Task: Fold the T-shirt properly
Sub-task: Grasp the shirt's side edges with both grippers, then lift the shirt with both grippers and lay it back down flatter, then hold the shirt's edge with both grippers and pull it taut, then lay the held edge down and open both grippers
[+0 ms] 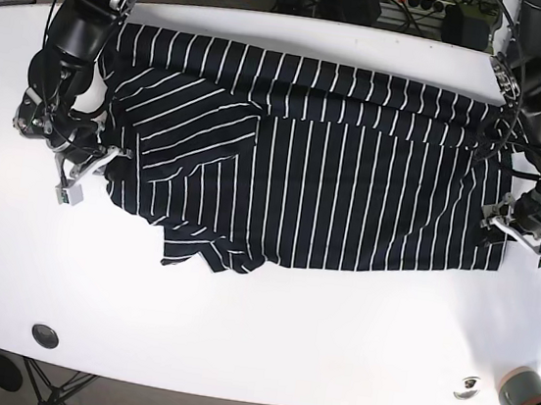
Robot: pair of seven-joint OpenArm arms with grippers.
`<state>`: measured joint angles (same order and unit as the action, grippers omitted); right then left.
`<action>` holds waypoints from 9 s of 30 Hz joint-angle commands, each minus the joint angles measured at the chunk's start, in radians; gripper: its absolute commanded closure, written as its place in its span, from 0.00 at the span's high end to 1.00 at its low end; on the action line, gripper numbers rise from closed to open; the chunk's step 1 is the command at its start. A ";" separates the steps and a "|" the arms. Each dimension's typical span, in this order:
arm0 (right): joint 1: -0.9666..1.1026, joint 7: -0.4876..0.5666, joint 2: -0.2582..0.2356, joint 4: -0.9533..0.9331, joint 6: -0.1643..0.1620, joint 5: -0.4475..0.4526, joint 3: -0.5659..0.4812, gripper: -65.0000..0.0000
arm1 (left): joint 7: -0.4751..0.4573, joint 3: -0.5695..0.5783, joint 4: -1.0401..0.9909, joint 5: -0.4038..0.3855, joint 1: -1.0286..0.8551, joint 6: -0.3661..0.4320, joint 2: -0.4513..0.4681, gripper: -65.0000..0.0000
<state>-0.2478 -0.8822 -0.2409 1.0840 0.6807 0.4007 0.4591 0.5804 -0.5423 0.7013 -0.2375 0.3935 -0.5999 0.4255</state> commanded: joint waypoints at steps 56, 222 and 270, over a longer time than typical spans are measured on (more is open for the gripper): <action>-0.223 -0.099 -0.045 0.224 -0.036 0.014 0.000 0.03 | 0.241 0.047 0.246 0.028 0.187 -0.098 -0.018 0.00; 0.539 -0.361 0.042 0.718 -0.026 0.272 0.309 0.06 | 0.270 -0.203 0.685 0.023 -0.419 -0.098 -0.029 0.32; 0.571 -0.348 0.064 0.836 0.017 0.484 0.358 0.86 | 0.484 -0.180 0.783 -0.345 -0.370 -0.098 0.036 0.58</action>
<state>0.3210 -1.2423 -0.1593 1.8854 0.6922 0.8467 0.8120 1.0847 -0.7170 1.4635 -0.5850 0.0078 -0.6971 0.4374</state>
